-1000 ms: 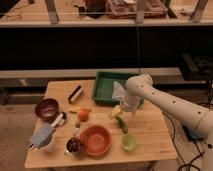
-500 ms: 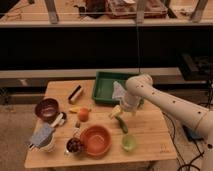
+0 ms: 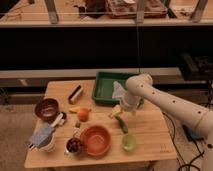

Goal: Place apple in red bowl

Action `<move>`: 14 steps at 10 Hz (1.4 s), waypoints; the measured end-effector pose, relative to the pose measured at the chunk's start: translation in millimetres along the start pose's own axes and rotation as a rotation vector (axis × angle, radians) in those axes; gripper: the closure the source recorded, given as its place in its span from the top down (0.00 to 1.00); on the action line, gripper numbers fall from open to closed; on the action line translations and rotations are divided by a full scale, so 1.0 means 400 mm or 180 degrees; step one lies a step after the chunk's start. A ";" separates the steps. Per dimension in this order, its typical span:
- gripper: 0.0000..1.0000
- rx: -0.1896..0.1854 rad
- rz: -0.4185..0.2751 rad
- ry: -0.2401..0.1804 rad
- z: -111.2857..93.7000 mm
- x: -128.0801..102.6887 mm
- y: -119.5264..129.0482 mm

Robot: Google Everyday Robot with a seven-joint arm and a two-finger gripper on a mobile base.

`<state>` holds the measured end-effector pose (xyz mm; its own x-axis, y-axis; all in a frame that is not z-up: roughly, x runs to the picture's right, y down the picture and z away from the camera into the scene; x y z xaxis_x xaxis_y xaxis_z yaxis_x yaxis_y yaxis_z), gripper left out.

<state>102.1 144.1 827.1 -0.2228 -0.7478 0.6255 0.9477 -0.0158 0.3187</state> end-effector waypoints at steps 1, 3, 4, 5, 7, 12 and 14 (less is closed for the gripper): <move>0.80 -0.0053 0.0006 0.0045 -0.017 0.023 -0.021; 0.80 -0.0183 0.0058 0.0133 -0.054 0.089 -0.108; 0.80 -0.0215 0.0061 0.0163 -0.062 0.117 -0.157; 0.80 -0.0258 0.0077 0.0174 -0.068 0.127 -0.171; 0.80 -0.0277 0.0090 0.0151 -0.069 0.122 -0.165; 0.80 -0.0179 0.0443 0.0257 -0.081 0.129 -0.225; 0.80 -0.0076 0.0685 0.0311 -0.084 0.149 -0.318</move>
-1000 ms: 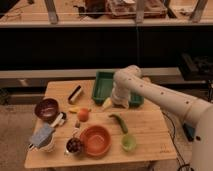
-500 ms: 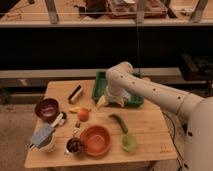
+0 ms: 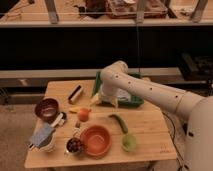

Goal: Place apple in red bowl

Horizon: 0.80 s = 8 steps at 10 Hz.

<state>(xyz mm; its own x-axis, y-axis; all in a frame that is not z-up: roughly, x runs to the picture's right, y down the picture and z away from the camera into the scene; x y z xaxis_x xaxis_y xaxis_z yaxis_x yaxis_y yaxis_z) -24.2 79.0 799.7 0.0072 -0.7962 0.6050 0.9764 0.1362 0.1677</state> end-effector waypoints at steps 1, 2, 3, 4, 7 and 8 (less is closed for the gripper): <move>0.80 0.0012 0.0039 0.0009 -0.001 0.005 -0.056; 0.80 0.0014 0.0045 0.0008 -0.002 0.013 -0.106; 0.80 0.0008 0.0030 0.0001 0.002 0.021 -0.143; 0.80 -0.0002 0.0004 -0.0042 0.019 0.026 -0.186; 0.80 -0.0058 -0.0039 -0.0173 0.112 0.021 -0.258; 0.80 -0.0103 -0.0033 -0.0234 0.152 0.020 -0.262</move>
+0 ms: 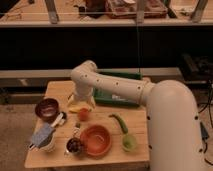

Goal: Place apple in red bowl

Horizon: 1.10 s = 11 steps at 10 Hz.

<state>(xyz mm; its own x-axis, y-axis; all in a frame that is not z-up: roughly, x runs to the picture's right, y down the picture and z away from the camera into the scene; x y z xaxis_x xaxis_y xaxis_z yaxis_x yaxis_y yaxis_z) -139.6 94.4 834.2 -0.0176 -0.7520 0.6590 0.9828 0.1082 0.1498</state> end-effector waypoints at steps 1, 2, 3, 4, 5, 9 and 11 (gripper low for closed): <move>0.80 -0.0041 0.0018 -0.0059 0.031 -0.001 0.000; 0.80 -0.0067 0.0034 -0.0105 0.057 -0.002 0.000; 0.80 -0.0100 0.0059 -0.0145 0.073 -0.003 0.005; 0.80 -0.0125 0.0083 -0.0181 0.088 -0.004 0.010; 0.80 -0.0136 0.0100 -0.0209 0.099 -0.005 0.013; 0.62 -0.0225 0.0093 -0.0309 0.152 -0.022 0.008; 0.40 -0.0247 0.0097 -0.0336 0.163 -0.029 0.012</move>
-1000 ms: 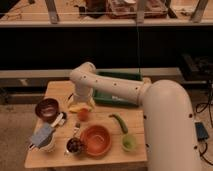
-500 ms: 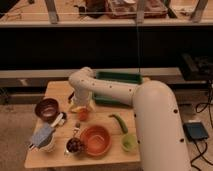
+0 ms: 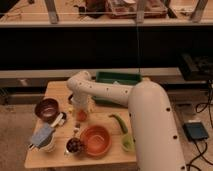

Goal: Place apple in red bowl

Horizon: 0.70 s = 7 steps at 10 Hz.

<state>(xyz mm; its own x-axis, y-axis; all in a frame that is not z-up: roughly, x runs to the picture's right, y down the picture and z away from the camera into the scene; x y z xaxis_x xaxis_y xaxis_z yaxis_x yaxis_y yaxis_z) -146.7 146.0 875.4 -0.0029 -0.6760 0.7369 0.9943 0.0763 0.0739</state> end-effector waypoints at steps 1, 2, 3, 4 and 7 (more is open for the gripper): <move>0.30 0.0004 0.0006 -0.0004 0.000 -0.002 0.002; 0.20 0.0042 0.0034 0.0002 -0.005 -0.006 0.019; 0.13 0.0096 0.0064 0.0032 -0.018 -0.009 0.039; 0.11 0.0133 0.0092 0.0080 -0.039 -0.013 0.064; 0.22 0.0294 0.0215 0.0289 -0.149 -0.056 0.209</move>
<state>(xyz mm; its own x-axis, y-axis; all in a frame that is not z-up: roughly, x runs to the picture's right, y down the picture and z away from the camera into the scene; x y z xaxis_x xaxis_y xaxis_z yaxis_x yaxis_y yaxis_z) -57.0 123.7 825.1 0.0775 -0.7304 0.6787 0.9779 0.1882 0.0908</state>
